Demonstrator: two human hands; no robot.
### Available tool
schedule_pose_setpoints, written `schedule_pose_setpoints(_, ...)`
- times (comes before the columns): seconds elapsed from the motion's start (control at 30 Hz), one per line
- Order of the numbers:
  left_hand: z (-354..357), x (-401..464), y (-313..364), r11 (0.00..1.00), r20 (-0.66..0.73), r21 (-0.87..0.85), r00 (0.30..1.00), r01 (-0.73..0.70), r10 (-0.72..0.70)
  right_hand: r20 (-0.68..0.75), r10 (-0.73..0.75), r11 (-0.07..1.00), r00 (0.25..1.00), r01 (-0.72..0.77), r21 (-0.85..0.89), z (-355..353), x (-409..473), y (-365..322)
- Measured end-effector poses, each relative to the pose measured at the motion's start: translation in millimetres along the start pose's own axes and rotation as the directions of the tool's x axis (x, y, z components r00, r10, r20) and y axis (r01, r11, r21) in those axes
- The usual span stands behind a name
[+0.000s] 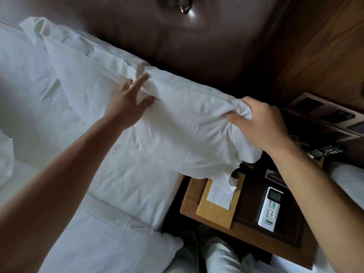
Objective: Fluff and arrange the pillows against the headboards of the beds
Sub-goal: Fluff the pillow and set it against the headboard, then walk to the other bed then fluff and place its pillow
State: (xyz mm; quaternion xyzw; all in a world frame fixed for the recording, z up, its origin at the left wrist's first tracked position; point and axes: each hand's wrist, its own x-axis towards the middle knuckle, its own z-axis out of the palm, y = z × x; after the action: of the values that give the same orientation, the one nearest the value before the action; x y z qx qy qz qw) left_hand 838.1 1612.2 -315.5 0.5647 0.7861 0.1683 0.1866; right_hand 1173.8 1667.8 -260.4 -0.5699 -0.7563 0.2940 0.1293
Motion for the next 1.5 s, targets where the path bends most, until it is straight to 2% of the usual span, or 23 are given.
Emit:
schedule_pose_setpoints(0.1, 2, 2, -3, 1.0, -0.051, -0.009, 0.999, -0.011, 0.01, -0.073, -0.032, 0.999, 0.997, 0.034, 0.028, -5, 3, -5)
schedule_pose_setpoints(0.2, 5, 9, 0, 0.999, -0.077, -0.035, 0.997, -0.007, 0.004, -0.116, 0.022, 0.999, 0.993, -0.017, 0.043, -10, 10, -4)
schedule_pose_setpoints(0.47, 8, 10, -1, 0.993, -0.005, -0.114, 0.999, 0.031, -0.032, -0.082, 0.075, 0.996, 0.994, -0.077, -0.033, -6, 12, -5)
schedule_pose_setpoints(0.63, -13, 4, -3, 0.996, 0.013, -0.07, 0.998, 0.059, -0.058, -0.007, 0.111, 0.987, 0.994, -0.111, -0.114, -24, 3, -5)
schedule_pose_setpoints(0.7, -25, 2, 4, 0.994, 0.061, -0.061, 0.995, 0.087, -0.083, -0.039, 0.106, 0.989, 0.994, -0.11, -0.103, -33, -5, -9)
schedule_pose_setpoints(0.8, -50, 0, 29, 0.991, 0.122, 0.008, 0.983, 0.136, -0.136, -0.103, 0.01, 0.996, 0.995, -0.019, -0.085, -43, -15, -26)
schedule_pose_setpoints(0.87, -70, -6, 52, 0.99, 0.117, 0.084, 0.985, 0.117, -0.127, -0.112, -0.058, 0.995, 0.992, 0.048, -0.09, -52, -22, -39)
schedule_pose_setpoints(0.97, -110, -22, 81, 0.986, 0.106, 0.166, 0.994, 0.017, -0.035, -0.122, -0.16, 0.985, 0.98, 0.149, -0.092, -76, -28, -63)
schedule_pose_setpoints(1.07, -155, -40, 94, 0.974, 0.093, 0.185, 0.989, -0.13, 0.115, -0.169, -0.274, 0.96, 0.947, 0.258, -0.106, -115, -29, -94)
schedule_pose_setpoints(1.17, -200, -65, 108, 0.959, -0.044, 0.194, 0.974, -0.209, 0.221, -0.236, -0.387, 0.922, 0.891, 0.369, -0.119, -160, -32, -127)
schedule_pose_setpoints(1.33, -254, -123, 150, 0.934, -0.292, 0.275, 0.906, -0.228, 0.307, -0.265, -0.528, 0.848, 0.807, 0.516, -0.119, -215, -58, -164)
schedule_pose_setpoints(1.43, -274, -164, 175, 0.904, -0.397, 0.363, 0.841, -0.224, 0.368, -0.265, -0.632, 0.774, 0.729, 0.608, -0.176, -236, -78, -177)
schedule_pose_setpoints(1.5, -282, -190, 187, 0.877, -0.416, 0.438, 0.821, -0.196, 0.391, -0.237, -0.688, 0.726, 0.686, 0.653, -0.216, -249, -93, -186)
